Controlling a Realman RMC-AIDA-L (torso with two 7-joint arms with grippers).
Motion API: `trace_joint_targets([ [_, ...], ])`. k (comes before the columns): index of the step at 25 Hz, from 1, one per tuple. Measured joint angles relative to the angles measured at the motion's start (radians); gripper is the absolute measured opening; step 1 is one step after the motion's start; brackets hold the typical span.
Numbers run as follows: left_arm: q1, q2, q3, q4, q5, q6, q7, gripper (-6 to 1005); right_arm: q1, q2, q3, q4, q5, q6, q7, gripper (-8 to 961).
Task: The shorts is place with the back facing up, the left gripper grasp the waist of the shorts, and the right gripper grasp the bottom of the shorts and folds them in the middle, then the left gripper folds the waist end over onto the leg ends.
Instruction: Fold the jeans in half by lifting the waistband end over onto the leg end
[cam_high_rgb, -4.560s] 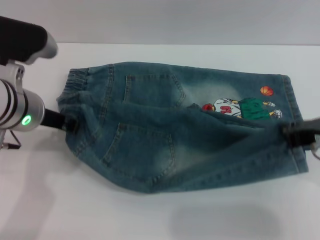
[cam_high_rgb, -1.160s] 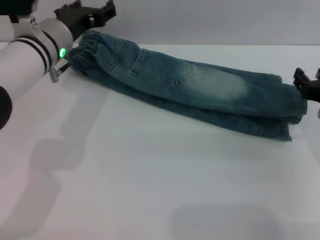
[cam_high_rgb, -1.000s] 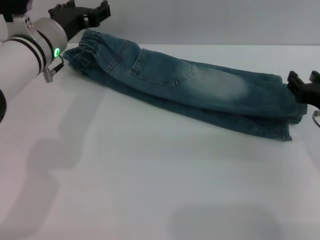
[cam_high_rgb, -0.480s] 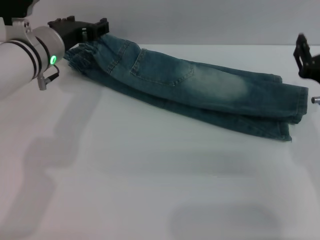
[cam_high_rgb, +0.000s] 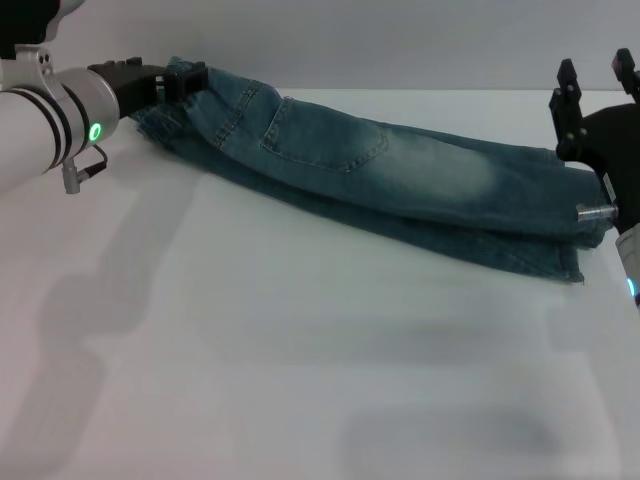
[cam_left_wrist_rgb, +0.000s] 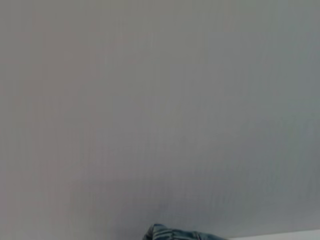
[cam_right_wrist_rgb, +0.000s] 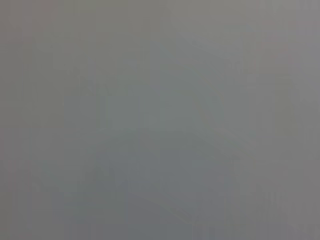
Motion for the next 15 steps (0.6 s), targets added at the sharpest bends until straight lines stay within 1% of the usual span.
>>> trace_joint_targets([
  [2,0.007,0.000,0.000,-0.009,-0.002,-0.012,0.000,847,0.025,0.000,-0.034,-0.032,0.063,-0.034,0.005,450],
  [7,-0.002,0.000,-0.011,-0.004,-0.001,-0.049,0.001,848,0.051,-0.004,-0.076,-0.040,0.150,-0.033,0.013,435],
  [11,-0.043,-0.001,-0.049,0.040,-0.001,-0.074,0.033,848,0.050,-0.003,-0.131,-0.032,0.153,-0.035,0.024,281],
  [12,-0.055,-0.001,-0.053,0.056,-0.002,-0.064,0.045,848,0.047,-0.003,-0.157,-0.028,0.153,-0.037,0.025,242],
  [15,-0.105,-0.002,-0.066,0.127,-0.002,-0.024,0.073,849,0.036,-0.004,-0.185,-0.017,0.154,-0.038,0.026,113],
])
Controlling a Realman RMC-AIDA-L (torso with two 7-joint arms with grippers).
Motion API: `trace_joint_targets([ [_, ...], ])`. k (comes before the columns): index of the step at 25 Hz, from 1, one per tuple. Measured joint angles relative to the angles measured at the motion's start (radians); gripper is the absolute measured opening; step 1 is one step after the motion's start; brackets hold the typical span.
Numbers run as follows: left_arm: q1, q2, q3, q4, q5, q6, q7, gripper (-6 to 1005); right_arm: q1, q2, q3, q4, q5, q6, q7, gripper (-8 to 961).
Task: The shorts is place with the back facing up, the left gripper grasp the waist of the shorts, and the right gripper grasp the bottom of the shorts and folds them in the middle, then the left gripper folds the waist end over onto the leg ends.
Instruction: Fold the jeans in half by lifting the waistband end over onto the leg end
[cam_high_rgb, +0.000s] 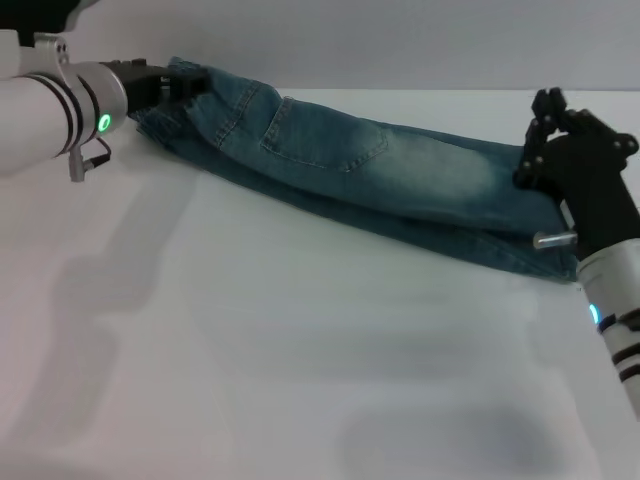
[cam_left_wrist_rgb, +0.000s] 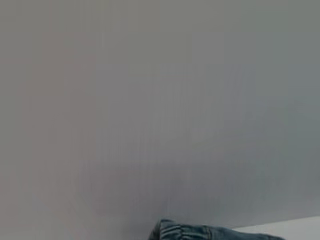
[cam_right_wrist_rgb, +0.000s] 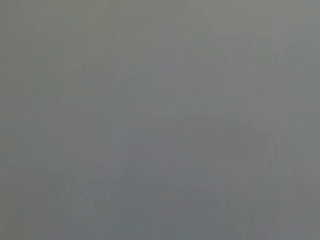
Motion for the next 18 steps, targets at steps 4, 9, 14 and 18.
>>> trace_joint_targets([
  [4,-0.118,0.003,-0.028,0.182,0.001,0.036,0.023,849,-0.029,0.000,-0.039,0.031,0.001,0.003,0.003,21],
  [9,-0.193,-0.003,-0.035,0.319,-0.001,0.122,0.055,848,-0.049,-0.001,-0.066,0.051,0.001,0.005,0.003,5],
  [14,-0.239,-0.001,-0.039,0.390,-0.002,0.143,0.055,847,-0.068,-0.007,-0.075,0.090,-0.003,0.005,0.004,-1],
  [18,-0.267,0.001,-0.040,0.448,0.002,0.168,0.056,846,-0.074,-0.012,-0.085,0.121,-0.007,0.010,0.004,-1],
])
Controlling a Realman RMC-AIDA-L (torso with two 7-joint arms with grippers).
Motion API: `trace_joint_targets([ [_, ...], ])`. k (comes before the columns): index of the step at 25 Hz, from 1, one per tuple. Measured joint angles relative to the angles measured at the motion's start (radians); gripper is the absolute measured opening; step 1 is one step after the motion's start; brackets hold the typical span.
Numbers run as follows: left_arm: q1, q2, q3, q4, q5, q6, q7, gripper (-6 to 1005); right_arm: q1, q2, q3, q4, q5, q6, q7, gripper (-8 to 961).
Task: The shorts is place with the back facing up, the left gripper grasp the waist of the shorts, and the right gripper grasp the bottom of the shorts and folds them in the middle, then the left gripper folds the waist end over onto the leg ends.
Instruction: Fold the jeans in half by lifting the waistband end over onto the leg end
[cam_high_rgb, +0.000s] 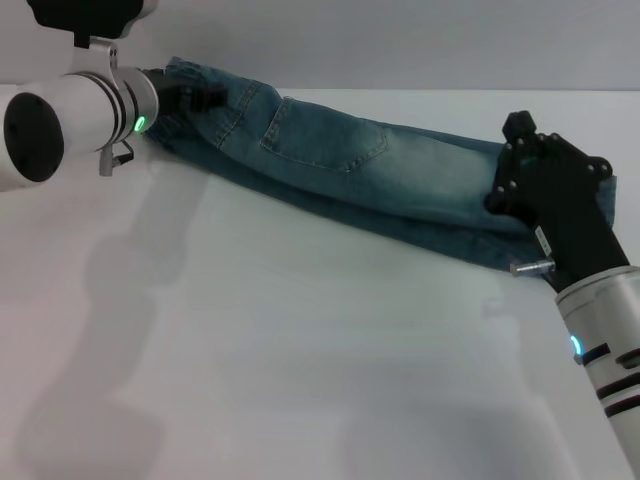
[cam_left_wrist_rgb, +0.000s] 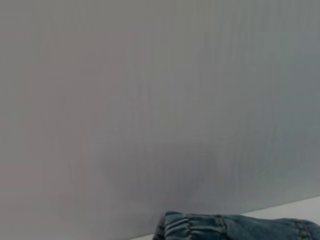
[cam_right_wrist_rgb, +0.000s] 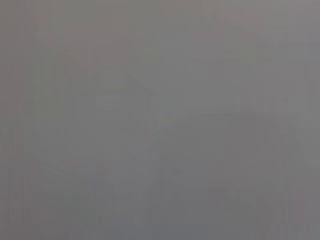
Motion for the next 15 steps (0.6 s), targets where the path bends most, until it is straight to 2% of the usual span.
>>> trace_joint_targets([
  [6,-0.028,0.000,0.000,0.072,0.001,0.051,0.000,844,0.000,-0.004,-0.005,0.038,-0.015,0.016,-0.005,-1],
  [15,-0.065,0.002,0.003,0.152,0.005,0.074,0.001,842,0.001,-0.028,-0.014,0.093,-0.017,0.030,-0.007,-1],
])
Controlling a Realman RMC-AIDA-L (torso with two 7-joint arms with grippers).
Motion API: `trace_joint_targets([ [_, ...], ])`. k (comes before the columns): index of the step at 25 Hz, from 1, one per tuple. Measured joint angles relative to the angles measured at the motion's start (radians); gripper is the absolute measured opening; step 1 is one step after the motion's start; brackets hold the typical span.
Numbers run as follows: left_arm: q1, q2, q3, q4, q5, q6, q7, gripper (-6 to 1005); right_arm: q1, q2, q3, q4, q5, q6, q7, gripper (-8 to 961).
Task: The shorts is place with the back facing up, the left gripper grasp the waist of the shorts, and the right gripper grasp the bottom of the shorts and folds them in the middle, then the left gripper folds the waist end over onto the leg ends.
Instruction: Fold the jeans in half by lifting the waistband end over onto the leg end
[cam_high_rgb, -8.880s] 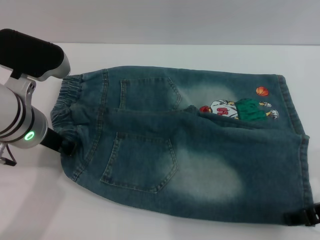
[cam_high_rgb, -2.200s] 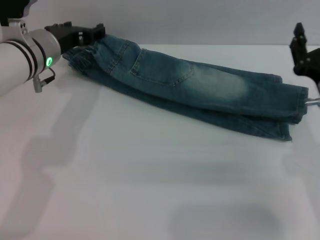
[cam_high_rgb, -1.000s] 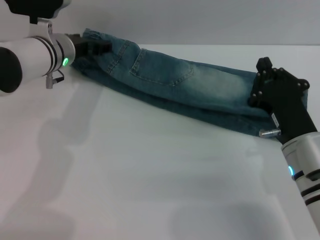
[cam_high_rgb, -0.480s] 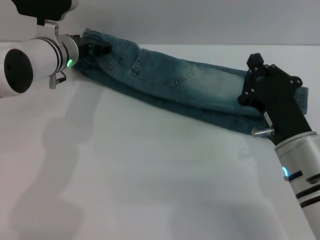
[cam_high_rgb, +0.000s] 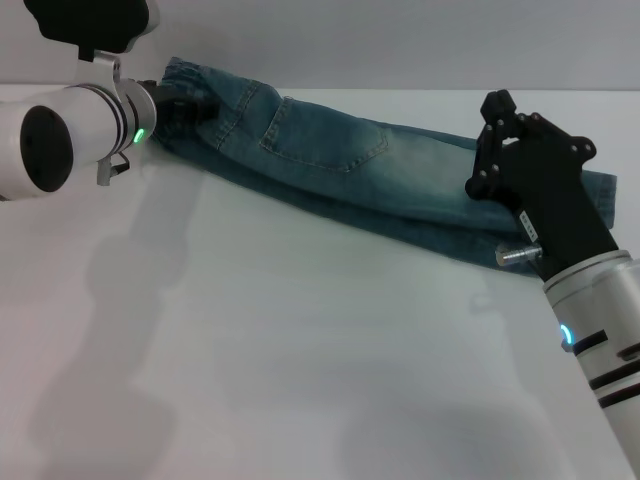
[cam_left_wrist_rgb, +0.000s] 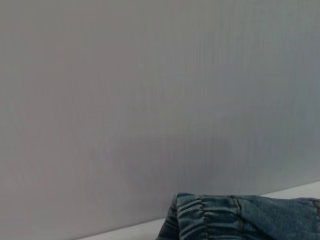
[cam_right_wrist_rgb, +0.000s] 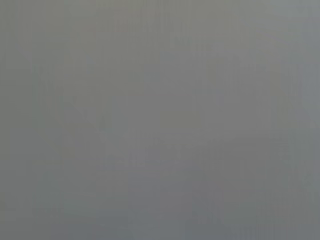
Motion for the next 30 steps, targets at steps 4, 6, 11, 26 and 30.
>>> trace_joint_targets([
  [4,-0.001,-0.001,0.000,0.008,0.001,0.006,0.000,833,0.001,0.000,-0.001,0.006,-0.006,0.004,0.000,-2],
  [6,-0.002,-0.001,0.002,0.013,0.001,0.006,0.000,827,0.000,0.000,-0.001,0.009,-0.015,0.010,-0.001,-2],
  [11,0.000,-0.006,0.011,0.029,0.001,0.013,0.000,812,-0.005,-0.004,-0.001,0.026,-0.025,0.019,-0.002,-2],
  [26,0.038,-0.015,0.103,0.023,-0.006,0.072,-0.011,357,-0.028,-0.018,0.001,0.065,-0.039,0.037,-0.020,-2],
  [30,0.050,-0.017,0.106,0.019,-0.006,0.068,-0.011,178,-0.032,-0.017,0.002,0.071,-0.039,0.037,-0.020,-1],
])
